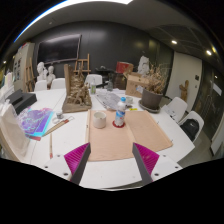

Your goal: Pour water

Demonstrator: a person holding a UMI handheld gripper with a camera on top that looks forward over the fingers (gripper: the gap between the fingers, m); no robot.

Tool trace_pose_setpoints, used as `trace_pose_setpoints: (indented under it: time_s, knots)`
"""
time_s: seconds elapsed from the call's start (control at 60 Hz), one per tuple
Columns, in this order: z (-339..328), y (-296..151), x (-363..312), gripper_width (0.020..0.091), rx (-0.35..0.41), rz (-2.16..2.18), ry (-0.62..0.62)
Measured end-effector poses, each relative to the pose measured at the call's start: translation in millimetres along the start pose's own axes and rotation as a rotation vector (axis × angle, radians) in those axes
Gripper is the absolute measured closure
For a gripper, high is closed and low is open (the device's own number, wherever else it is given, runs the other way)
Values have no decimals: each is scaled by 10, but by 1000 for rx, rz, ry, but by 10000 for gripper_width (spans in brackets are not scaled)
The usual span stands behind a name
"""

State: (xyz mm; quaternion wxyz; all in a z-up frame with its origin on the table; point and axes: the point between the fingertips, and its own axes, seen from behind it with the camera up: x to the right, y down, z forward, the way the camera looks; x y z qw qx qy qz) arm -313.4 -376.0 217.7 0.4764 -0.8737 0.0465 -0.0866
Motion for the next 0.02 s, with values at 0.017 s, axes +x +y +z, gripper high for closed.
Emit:
trace_pose_setpoints:
  time_s: [0.017]
  knots:
    - [-3, 2, 3, 251, 0, -2, 0]
